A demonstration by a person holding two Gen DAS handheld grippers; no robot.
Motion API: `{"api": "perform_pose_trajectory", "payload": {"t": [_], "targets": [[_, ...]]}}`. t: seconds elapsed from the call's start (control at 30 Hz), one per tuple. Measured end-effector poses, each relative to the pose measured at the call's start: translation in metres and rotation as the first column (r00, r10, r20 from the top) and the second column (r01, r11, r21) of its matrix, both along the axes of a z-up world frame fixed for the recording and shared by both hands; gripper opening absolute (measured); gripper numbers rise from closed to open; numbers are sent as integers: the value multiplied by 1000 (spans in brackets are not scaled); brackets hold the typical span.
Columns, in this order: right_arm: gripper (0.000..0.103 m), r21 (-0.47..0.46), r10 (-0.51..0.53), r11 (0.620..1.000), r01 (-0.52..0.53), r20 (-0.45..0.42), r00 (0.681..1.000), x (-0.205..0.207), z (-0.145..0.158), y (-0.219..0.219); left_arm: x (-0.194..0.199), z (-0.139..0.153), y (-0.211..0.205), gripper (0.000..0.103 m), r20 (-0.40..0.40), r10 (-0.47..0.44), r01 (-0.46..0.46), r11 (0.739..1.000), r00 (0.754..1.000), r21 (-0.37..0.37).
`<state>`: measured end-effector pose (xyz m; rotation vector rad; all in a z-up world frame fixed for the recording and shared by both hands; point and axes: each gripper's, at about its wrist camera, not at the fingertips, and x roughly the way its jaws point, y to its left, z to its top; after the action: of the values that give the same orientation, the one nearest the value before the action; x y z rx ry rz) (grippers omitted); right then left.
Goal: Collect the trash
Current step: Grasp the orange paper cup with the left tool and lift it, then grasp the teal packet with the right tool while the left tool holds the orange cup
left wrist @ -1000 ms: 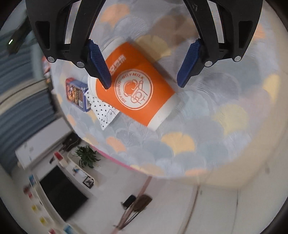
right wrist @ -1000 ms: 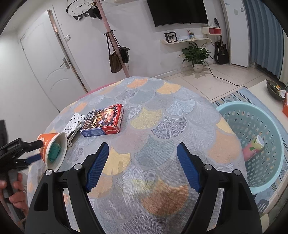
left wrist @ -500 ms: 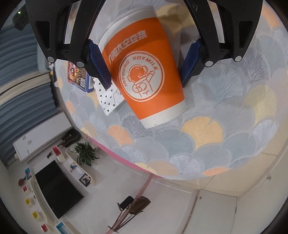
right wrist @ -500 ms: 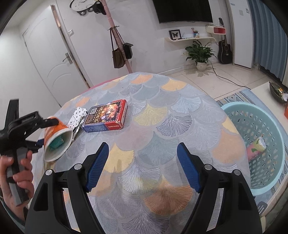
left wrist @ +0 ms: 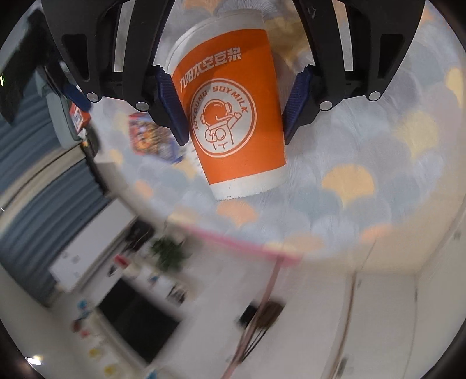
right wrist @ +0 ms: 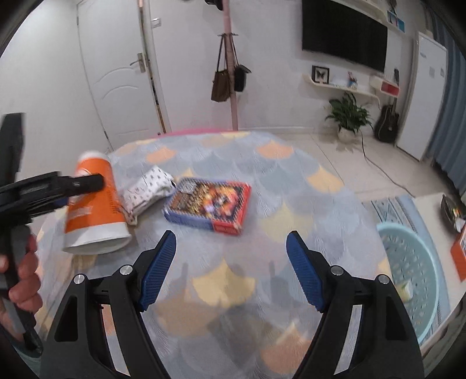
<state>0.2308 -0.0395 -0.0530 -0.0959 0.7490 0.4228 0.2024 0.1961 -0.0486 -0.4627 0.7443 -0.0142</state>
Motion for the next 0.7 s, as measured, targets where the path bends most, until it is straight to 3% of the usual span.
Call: {"api": "perform_pose_trajectory", "payload": {"t": [0.07, 0.13, 0.2, 0.37, 0.47, 0.57, 0.7], "targets": [[74, 7, 1, 1000, -1, 4, 1000, -2, -2, 1, -23, 16, -4, 62, 134, -18, 14, 999, 991, 35], [74, 19, -7, 1000, 7, -9, 1000, -4, -10, 0, -54, 30, -12, 62, 289, -31, -3, 993, 957, 115], [74, 35, -17, 999, 18, -41, 999, -3, -20, -4, -65, 35, -18, 62, 340, -38, -19, 987, 940, 162], [74, 75, -26, 997, 30, -58, 998, -12, -21, -8, -66, 41, -8, 62, 348, -3, -36, 994, 938, 104], [74, 86, 7, 996, -4, -34, 999, -24, -7, -4, -71, 44, -7, 62, 328, 13, -55, 991, 945, 118], [74, 118, 74, 990, -70, -24, 997, -45, 1, 9, -82, 42, 1, 62, 276, 25, -67, 987, 961, 144], [74, 104, 171, 981, -166, -47, 984, -68, -7, 49, -92, 33, 14, 62, 130, 43, -67, 981, 991, 184]]}}
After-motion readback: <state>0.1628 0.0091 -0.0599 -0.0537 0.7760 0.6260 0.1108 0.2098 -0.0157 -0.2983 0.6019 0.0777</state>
